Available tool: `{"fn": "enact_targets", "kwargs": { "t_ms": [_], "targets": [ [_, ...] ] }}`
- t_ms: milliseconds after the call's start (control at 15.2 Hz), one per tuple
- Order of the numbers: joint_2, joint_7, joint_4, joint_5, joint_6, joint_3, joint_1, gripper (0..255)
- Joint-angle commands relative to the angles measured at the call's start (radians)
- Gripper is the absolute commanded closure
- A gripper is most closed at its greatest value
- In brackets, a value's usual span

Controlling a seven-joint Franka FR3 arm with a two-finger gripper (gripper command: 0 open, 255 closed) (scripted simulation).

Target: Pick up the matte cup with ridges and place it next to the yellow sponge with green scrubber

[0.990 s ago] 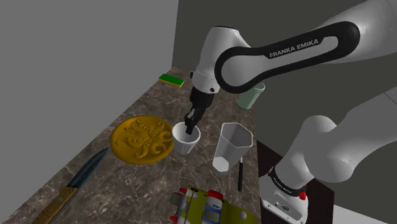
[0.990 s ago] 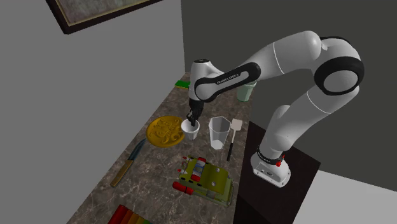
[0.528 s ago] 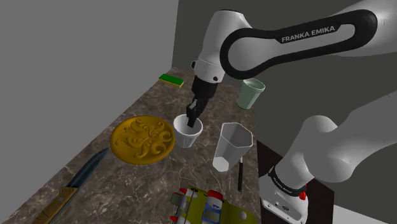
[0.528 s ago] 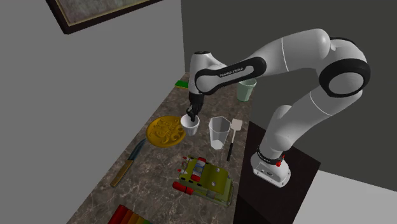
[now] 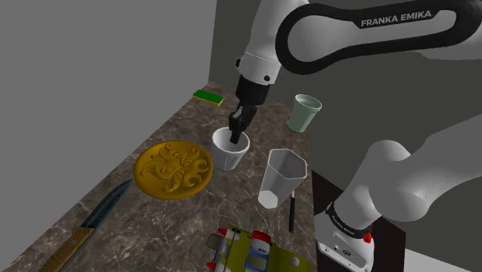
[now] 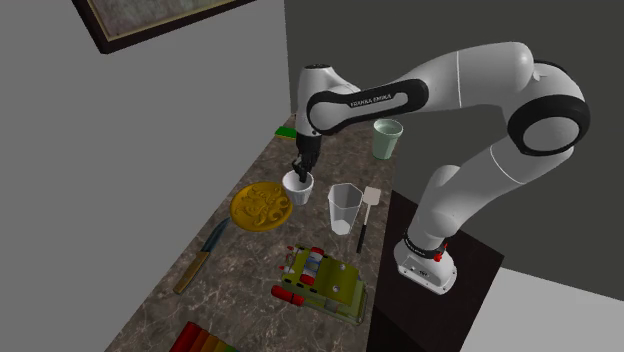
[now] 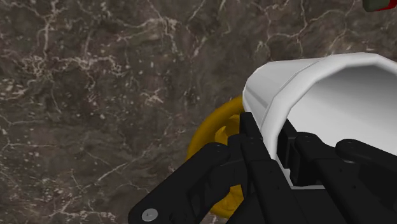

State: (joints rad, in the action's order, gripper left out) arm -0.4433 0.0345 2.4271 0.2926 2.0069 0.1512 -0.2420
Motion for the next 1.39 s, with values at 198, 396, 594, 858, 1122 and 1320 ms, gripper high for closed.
{"fn": "enact_targets", "kwargs": {
  "t_ms": [198,396,594,858,1122,1320],
  "targets": [
    [-0.015,0.014,-0.057,-0.009,-0.071,-0.005,0.003,255],
    [-0.021,0.022,-0.092,-0.014,-0.112,-0.009,0.004,255],
    [-0.025,0.030,-0.129,-0.018,-0.152,-0.012,0.005,255],
    [-0.011,-0.012,-0.165,-0.038,-0.184,-0.049,0.026,255],
    [0.032,-0.103,-0.204,-0.070,-0.200,-0.118,0.064,255],
    [0.075,-0.170,-0.245,-0.091,-0.213,-0.168,0.092,255]
  ]
}}
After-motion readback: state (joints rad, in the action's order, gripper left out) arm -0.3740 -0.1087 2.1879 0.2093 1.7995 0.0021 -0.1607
